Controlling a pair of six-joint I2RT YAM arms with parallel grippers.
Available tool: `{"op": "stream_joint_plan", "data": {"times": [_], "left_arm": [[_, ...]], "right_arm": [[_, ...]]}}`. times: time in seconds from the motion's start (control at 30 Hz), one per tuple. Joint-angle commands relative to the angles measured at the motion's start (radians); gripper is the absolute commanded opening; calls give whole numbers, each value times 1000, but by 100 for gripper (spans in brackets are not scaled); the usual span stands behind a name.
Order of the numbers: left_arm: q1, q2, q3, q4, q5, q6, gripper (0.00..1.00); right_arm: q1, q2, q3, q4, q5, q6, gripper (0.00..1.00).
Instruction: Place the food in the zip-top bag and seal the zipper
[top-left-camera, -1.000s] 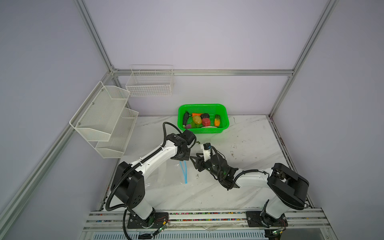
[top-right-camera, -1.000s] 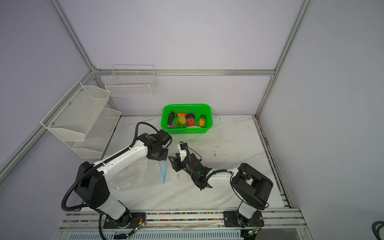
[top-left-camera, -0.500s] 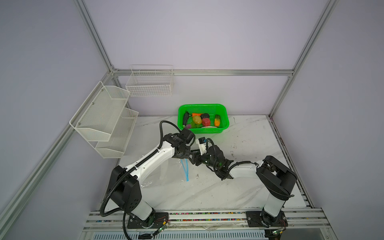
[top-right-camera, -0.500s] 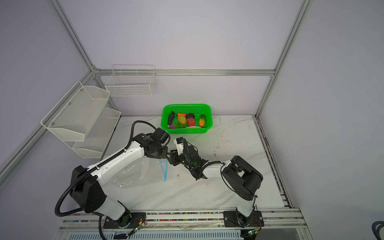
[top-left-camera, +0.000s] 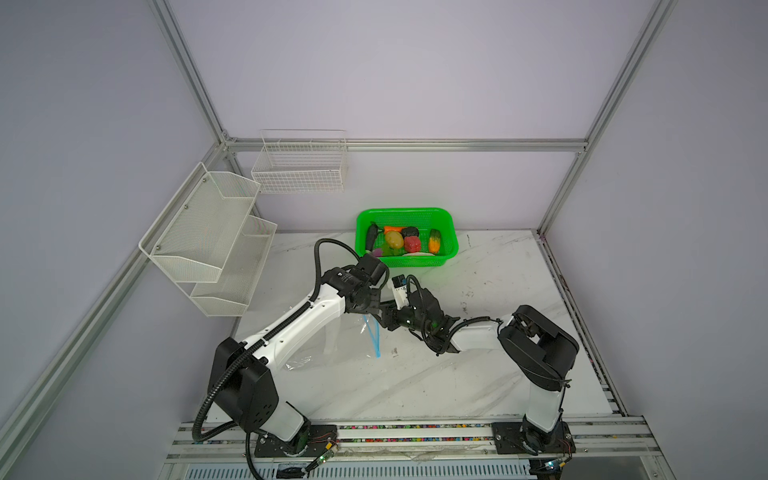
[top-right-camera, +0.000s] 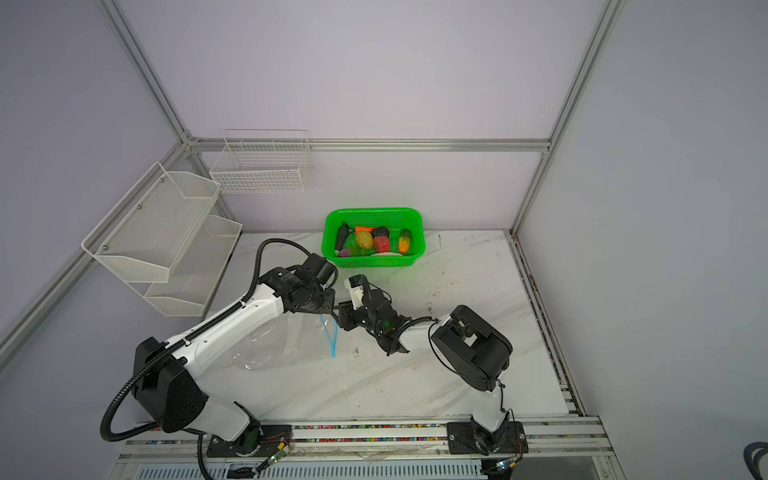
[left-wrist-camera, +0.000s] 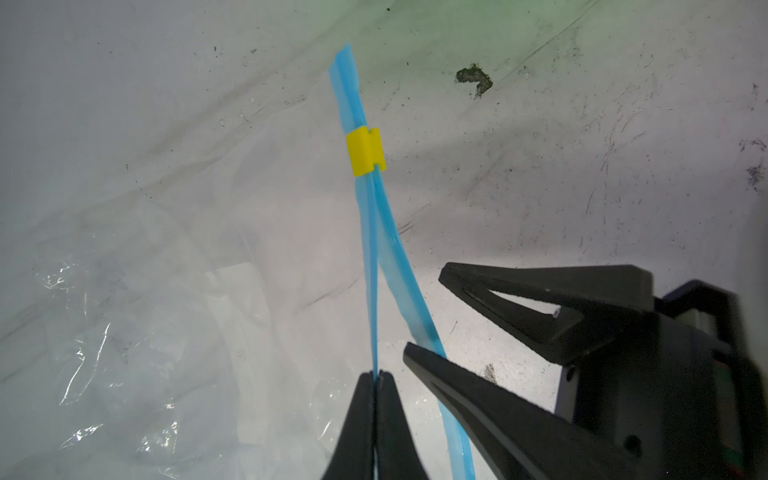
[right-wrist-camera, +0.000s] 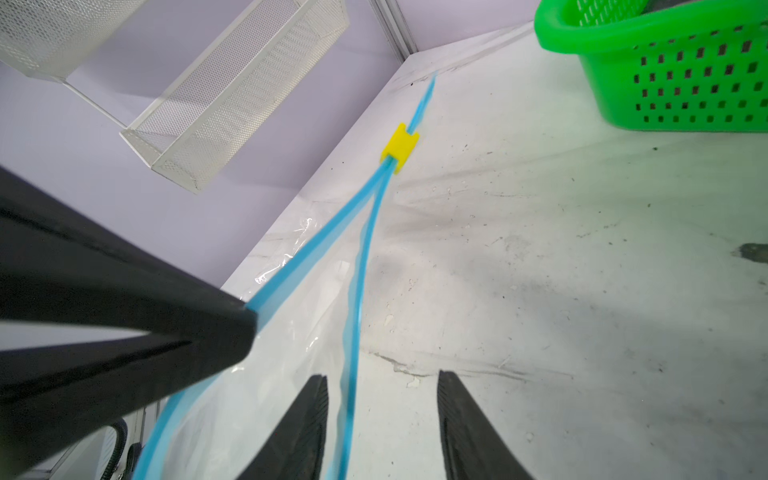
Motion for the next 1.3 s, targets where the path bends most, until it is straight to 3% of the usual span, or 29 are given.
{"op": "stream_joint_plan", "data": {"times": [0.0, 0.83, 1.03, 1.27], "left_arm": [[-6, -36, -35, 42, 14, 6, 0], [-8, -146, -114, 39, -51, 42, 0], [-4, -168, -113, 15, -106, 19, 0], [-7, -118, -91, 15, -63, -4, 0]], "right_arm": [[-4, 17, 35, -40, -14, -5, 42], [-59, 143, 152, -146, 7, -31, 31], [-63, 159, 145, -146, 23, -22, 30], [-47, 130, 137, -133, -1, 16, 36]]}}
